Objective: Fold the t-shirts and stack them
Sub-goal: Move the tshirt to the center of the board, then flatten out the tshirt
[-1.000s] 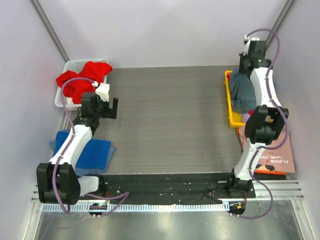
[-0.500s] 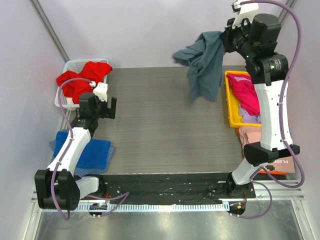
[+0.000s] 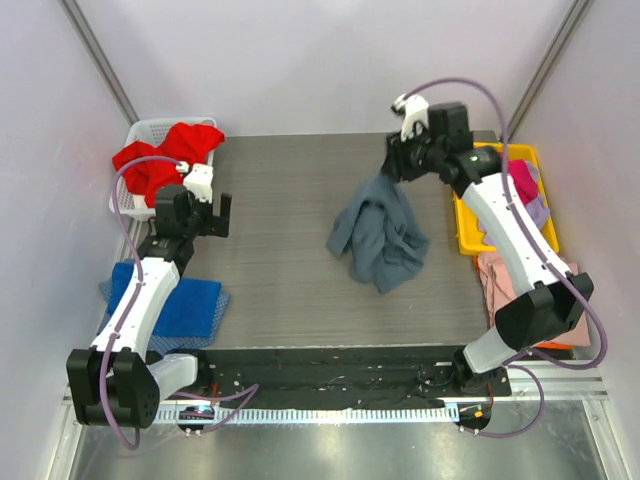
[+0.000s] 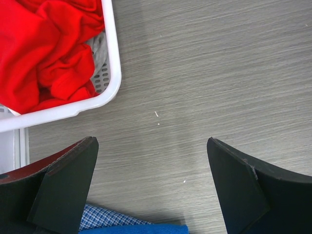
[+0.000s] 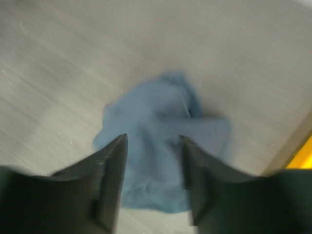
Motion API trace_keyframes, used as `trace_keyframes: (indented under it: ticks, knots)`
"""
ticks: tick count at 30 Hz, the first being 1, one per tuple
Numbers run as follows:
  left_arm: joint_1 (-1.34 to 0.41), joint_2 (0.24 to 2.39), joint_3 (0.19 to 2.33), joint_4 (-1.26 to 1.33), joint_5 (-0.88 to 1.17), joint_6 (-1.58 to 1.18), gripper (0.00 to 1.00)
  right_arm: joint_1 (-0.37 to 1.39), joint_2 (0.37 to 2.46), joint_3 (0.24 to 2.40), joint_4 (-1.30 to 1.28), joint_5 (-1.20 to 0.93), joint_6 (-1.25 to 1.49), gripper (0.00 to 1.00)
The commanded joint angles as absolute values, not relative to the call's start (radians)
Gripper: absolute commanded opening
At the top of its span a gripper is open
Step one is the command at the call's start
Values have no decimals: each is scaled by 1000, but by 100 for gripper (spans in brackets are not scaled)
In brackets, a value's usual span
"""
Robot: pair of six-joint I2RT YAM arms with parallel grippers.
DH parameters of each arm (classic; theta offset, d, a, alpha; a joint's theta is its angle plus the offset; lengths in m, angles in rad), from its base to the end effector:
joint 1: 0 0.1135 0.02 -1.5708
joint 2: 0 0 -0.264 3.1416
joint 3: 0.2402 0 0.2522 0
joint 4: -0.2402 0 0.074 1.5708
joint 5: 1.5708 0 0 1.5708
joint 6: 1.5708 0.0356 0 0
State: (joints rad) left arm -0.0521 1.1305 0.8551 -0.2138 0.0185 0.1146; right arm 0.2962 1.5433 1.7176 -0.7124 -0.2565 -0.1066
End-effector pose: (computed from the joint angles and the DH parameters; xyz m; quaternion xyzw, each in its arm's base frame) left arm 0.2559 -0.0140 0.2919 0.0761 0.8539 0.0082 0.5148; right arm 0.3194 0.1069 0.4234 -0.2344 0.8324 0.1571 0.4769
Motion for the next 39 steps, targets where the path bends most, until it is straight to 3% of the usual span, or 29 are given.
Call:
trace_keyframes:
  ticks: [1,3,8,21,26,39]
  knots:
    - [-57,1120,897,-209,35,112,100,308,1508,1533,-629,-235,-158,67]
    - [-55,1127,899,-212,58,103,100,308,1491,1474,-620,-201,-175,86]
    - [-78,1153,907,-230,178,81,100,322,1456,1399,-646,-153,-216,91]
    - [-442,1362,960,-288,155,117,100,330,1336,1025,-661,-5,-294,79]
    - [-476,1462,1032,-273,124,124,100,330,1351,960,-621,72,-311,70]
    - [-531,1655,1164,-184,156,150,100,330,1417,940,-552,144,-341,63]
